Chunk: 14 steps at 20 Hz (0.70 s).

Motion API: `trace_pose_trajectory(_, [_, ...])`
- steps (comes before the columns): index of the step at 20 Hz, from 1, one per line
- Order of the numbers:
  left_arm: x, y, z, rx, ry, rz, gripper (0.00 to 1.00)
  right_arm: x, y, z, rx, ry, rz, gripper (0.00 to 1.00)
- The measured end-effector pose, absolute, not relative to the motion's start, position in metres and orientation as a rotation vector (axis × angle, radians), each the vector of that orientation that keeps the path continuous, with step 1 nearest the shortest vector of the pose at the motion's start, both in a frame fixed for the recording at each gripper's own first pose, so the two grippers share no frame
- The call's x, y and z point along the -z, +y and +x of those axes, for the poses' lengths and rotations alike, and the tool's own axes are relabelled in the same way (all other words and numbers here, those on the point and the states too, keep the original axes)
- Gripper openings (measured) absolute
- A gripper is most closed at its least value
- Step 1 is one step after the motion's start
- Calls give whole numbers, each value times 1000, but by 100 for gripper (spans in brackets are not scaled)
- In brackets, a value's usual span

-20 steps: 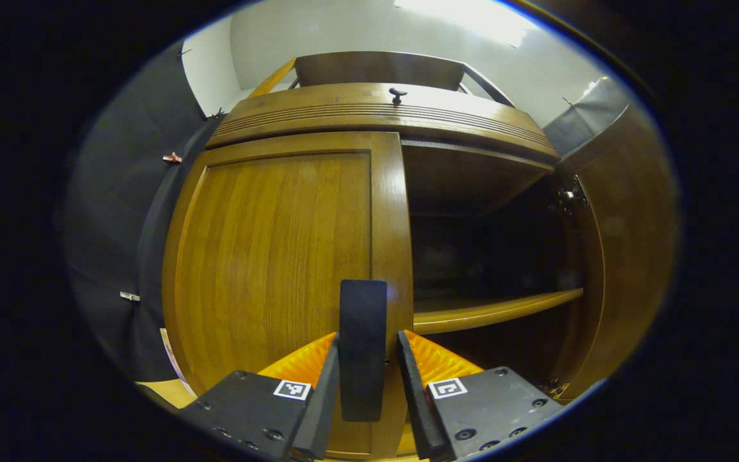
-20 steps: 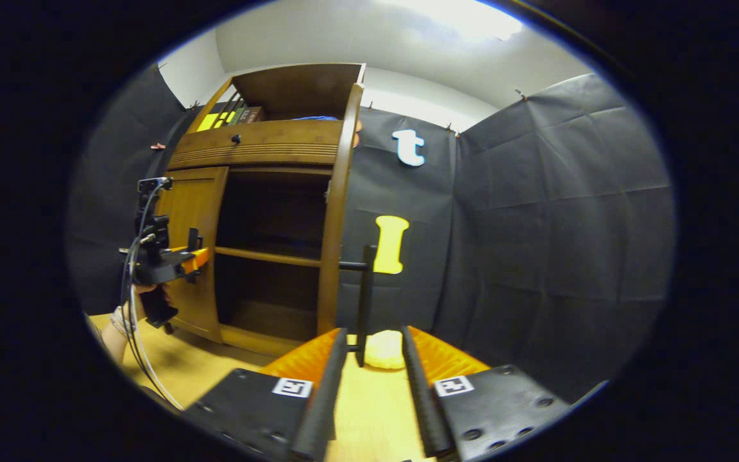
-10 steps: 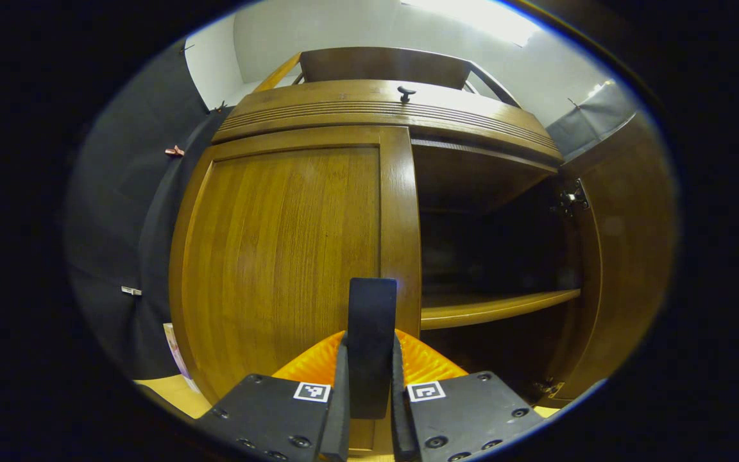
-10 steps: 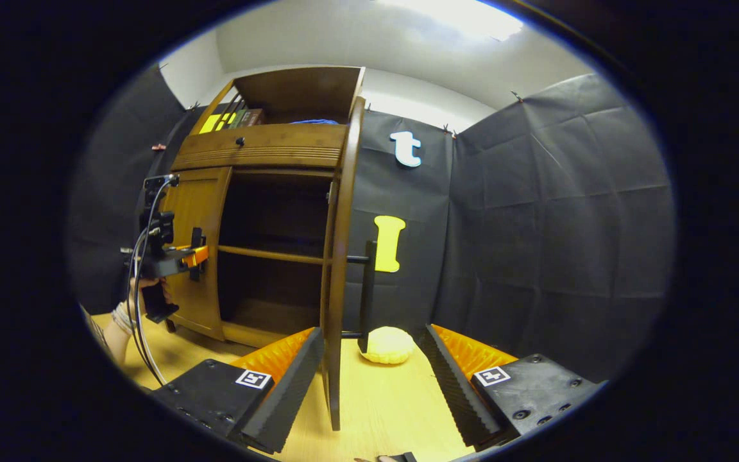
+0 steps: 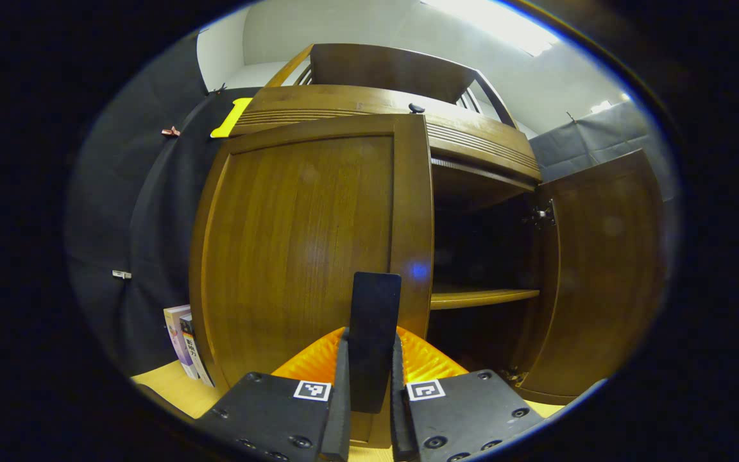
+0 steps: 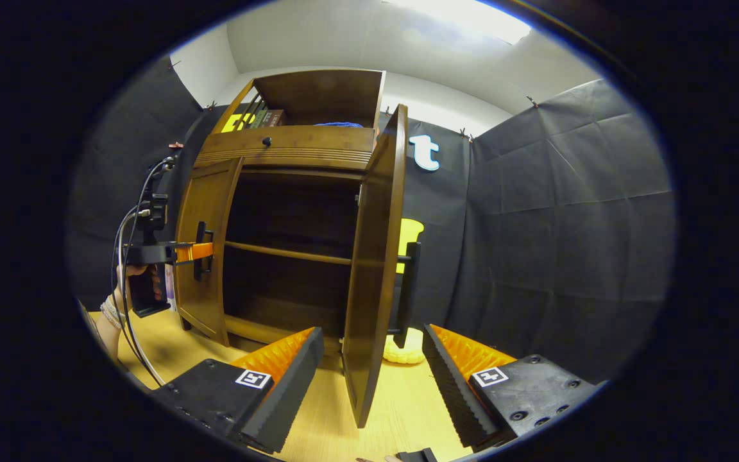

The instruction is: Open the right door of the double-door shoe cabinet with the right hand, and open the left door with the left hand.

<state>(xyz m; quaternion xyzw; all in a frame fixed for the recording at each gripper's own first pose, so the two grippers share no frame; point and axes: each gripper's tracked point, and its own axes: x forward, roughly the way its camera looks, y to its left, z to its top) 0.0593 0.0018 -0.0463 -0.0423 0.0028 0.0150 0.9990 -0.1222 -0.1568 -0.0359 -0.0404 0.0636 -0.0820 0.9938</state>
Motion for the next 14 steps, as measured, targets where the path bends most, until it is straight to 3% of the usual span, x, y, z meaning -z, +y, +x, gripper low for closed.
trace_pose_trajectory(1, [46, 4, 49, -21, 7, -92, 30, 33, -151, -121, 156, 118, -90, 95])
trace_pose_trajectory(4, [43, 13, 28, 2, 8, -99, 29, 24, -127, -118, 107, 85, -121, 99])
trace_pose_trajectory(14, [33, 59, -43, -23, 9, -94, 30, 32, -51, -96, -52, 79, -87, 97])
